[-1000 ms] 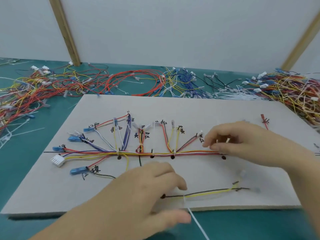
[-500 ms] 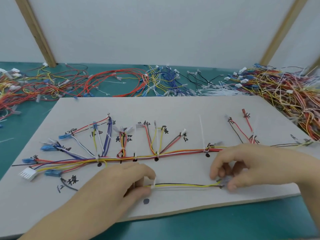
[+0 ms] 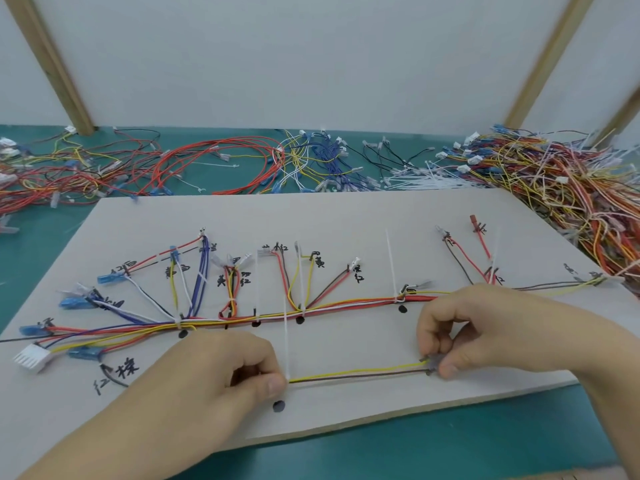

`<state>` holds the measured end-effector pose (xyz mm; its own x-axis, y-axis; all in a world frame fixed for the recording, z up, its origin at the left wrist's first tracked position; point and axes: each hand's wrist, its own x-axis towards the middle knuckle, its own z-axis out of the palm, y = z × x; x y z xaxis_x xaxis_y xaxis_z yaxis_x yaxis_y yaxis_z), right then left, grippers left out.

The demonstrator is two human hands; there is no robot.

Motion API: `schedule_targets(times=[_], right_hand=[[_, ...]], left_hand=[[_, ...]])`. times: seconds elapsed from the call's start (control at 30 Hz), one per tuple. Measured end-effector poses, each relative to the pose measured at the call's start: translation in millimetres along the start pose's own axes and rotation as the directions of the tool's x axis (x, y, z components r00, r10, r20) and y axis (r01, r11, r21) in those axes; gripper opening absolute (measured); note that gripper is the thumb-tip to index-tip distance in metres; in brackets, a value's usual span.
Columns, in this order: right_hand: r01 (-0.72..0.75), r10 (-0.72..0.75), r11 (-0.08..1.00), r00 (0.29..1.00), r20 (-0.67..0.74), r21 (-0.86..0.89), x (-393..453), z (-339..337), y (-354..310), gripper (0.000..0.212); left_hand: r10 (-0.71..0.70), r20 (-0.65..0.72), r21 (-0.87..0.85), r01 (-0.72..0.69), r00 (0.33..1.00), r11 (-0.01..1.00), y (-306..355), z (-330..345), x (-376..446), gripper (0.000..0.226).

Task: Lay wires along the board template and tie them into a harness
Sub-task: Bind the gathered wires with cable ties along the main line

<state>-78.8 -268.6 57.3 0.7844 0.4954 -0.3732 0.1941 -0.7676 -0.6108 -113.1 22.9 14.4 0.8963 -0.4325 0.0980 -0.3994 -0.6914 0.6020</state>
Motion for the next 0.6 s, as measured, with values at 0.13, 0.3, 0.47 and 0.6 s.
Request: schedule_targets(times=[0.13, 0.3, 0.47, 0.6], right_hand=[[-0.028, 0.027, 0.999, 0.999, -0.034, -0.026, -0.5, 0.9, 0.0, 0.017], [-0.065, 0.063, 0.997, 0.997, -0.047, -0.045, -0.5, 1.9, -1.8, 0.021], [-0.079, 0.077, 0.996, 0.996, -0.038, -0.051, 2.2, 0.7, -3.2, 0.026], [-0.052, 0.053, 0.997, 0.998, -0.016, 0.057, 3.6, 0.3, 0.6, 0.022]], left_hand=[[-0.013, 0.039, -0.012, 0.014, 0.999, 1.0, 0.3, -3.9, 0.4, 0.019], [0.024, 0.072, -0.002, -0.024, 0.997, 1.0, -2.6, -4.3, 0.9, 0.024], [0.015, 0.136, 0.011, -0.017, 0.991, 1.0, -1.8, -4.9, 1.7, 0.019], [-0.042, 0.018, -0.056, 0.043, 0.999, 0.998, -0.2, -3.3, 1.7, 0.043]])
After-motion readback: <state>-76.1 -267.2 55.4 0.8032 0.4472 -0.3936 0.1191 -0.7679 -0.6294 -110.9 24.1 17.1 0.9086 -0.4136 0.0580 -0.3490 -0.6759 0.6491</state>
